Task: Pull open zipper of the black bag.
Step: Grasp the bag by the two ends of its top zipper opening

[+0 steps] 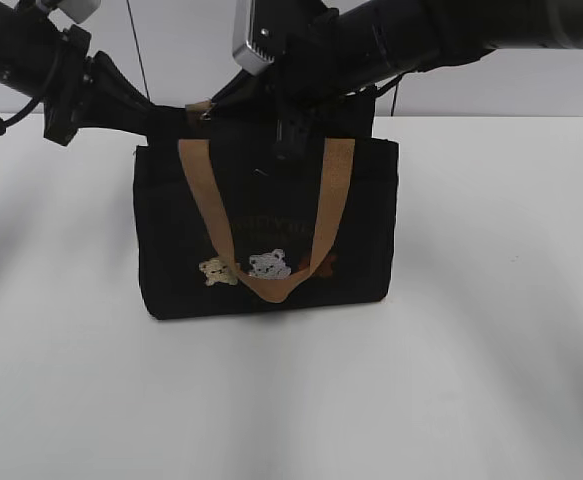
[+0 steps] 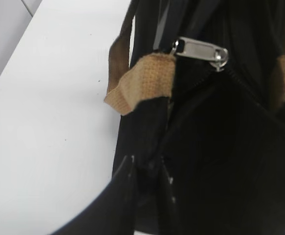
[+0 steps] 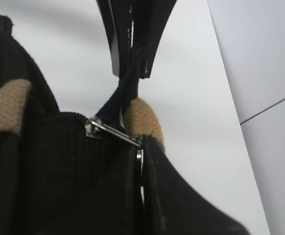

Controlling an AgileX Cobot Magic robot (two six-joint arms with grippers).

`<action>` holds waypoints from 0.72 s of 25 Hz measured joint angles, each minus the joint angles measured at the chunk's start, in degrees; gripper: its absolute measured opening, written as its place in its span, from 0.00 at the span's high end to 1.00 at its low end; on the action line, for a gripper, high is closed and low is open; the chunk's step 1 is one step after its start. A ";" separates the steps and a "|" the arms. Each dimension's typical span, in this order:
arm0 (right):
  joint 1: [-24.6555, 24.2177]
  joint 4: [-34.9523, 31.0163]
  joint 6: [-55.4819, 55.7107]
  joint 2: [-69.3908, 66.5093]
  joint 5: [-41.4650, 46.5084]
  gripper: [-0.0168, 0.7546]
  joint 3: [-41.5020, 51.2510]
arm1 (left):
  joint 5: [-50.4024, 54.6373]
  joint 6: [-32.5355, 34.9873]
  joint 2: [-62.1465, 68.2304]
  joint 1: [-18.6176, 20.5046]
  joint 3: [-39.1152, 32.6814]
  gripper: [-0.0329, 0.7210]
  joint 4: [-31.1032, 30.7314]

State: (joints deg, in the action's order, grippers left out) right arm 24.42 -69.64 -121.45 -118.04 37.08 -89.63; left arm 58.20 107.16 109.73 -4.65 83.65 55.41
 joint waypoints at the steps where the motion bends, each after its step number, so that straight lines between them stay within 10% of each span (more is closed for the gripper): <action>1: 0.00 -0.23 0.47 0.00 0.00 0.98 0.05 | 0.00 0.00 0.00 0.00 0.00 0.88 -0.07; 18: -0.07 -1.14 2.38 1.01 -0.06 0.98 0.33 | 1.28 -0.29 -0.10 -0.18 0.41 0.88 -3.11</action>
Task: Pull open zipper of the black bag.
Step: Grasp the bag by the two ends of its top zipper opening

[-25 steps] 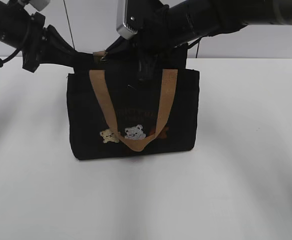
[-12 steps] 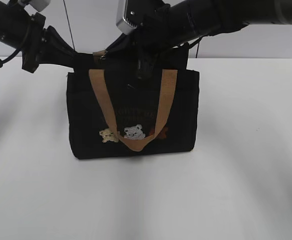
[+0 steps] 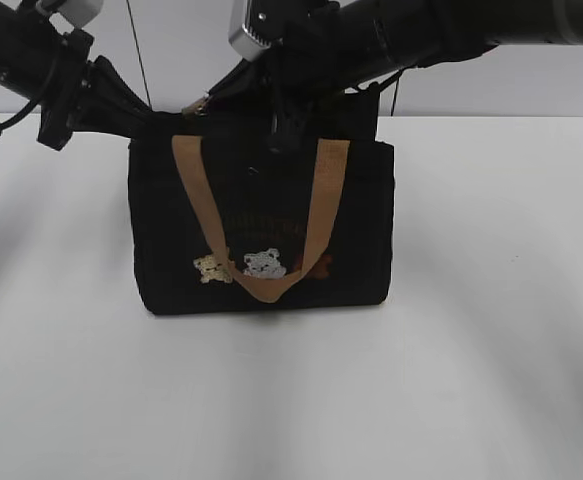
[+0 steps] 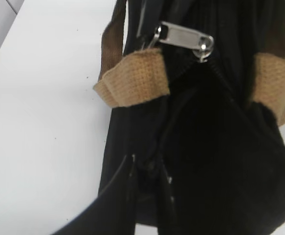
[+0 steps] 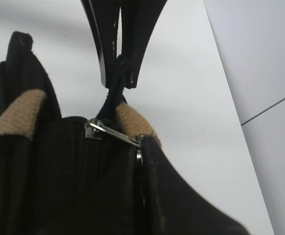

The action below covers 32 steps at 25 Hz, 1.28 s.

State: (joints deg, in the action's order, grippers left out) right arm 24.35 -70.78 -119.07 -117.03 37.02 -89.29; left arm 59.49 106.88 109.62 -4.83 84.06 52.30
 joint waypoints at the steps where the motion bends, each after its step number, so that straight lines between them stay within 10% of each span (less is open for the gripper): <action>1: 0.00 -0.45 0.05 0.00 0.00 0.98 0.00 | 0.03 0.00 0.00 0.00 0.06 0.88 -0.13; 32: -9.40 -2.75 7.03 2.10 10.24 1.00 0.11 | 0.10 -2.97 -0.48 -0.50 0.16 0.89 -3.57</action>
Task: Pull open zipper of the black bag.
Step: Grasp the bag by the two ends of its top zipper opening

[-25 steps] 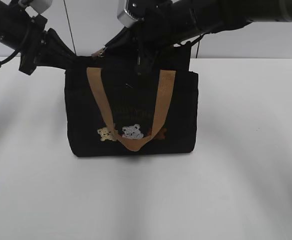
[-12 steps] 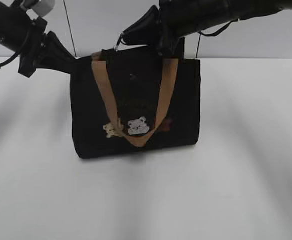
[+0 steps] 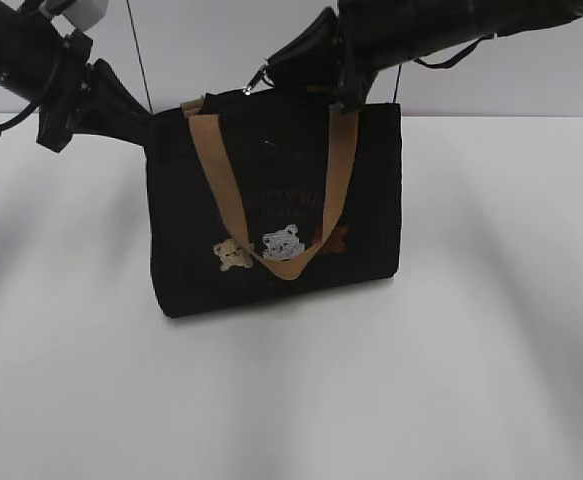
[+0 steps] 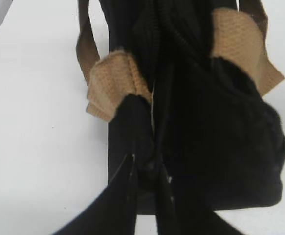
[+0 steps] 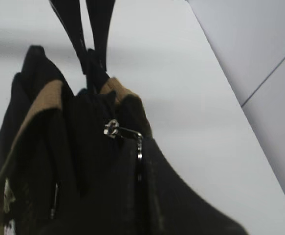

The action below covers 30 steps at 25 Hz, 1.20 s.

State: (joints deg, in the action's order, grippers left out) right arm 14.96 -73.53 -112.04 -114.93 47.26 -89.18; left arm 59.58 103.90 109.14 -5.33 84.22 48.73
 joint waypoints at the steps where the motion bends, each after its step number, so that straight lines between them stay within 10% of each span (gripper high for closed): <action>1: -0.65 0.50 0.00 0.04 -0.28 1.00 0.00 | -0.10 -0.02 0.00 0.00 0.00 0.89 0.00; 25: -7.56 5.77 2.14 1.61 -0.72 0.98 -0.26 | -0.91 -0.87 0.00 0.18 0.00 0.89 0.10; 30: -7.56 5.78 2.92 3.73 0.52 0.59 -0.26 | -3.02 -8.95 -0.15 0.48 0.06 0.75 1.71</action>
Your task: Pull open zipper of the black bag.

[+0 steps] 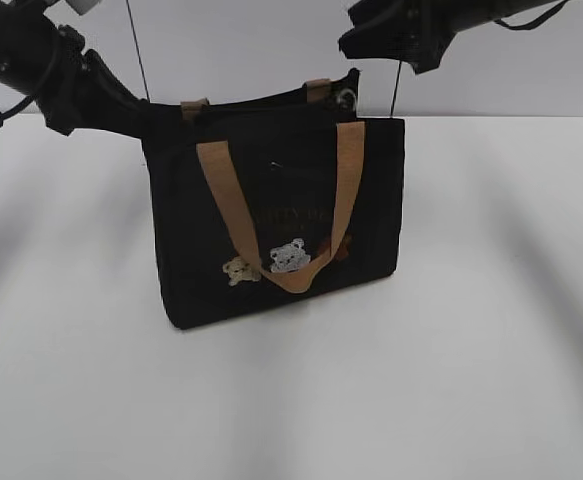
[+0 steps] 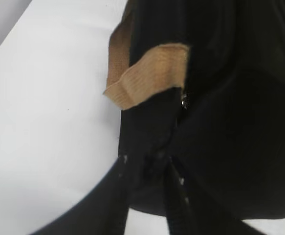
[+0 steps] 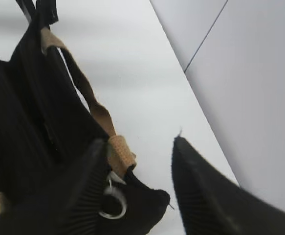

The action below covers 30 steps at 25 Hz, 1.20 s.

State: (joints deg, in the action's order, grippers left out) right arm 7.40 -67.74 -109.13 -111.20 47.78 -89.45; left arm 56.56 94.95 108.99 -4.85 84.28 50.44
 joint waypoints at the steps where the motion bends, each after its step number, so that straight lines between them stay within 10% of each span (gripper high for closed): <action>1: 0.00 0.00 0.89 0.65 0.00 0.50 0.00 | -0.30 -1.69 -0.32 0.00 0.00 0.68 -0.11; 7: 0.00 2.46 8.00 5.75 0.06 0.38 0.00 | -7.46 -16.95 -5.69 0.00 0.00 0.26 -3.64; 19: -0.12 51.51 64.95 20.02 2.27 0.38 0.00 | -5.34 -79.64 -19.99 0.20 0.00 0.22 -44.44; 23: -0.18 64.30 87.71 23.36 10.66 0.38 0.00 | 4.13 -85.93 -22.04 0.31 0.00 0.22 -50.44; 30: -0.28 67.17 96.31 27.45 21.44 0.38 0.07 | 12.86 -88.19 -26.35 0.31 0.00 0.22 -51.00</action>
State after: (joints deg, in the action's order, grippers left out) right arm 7.12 -0.57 -12.81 -83.75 69.22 -89.37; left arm 69.42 6.76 82.64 -4.53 84.28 -0.56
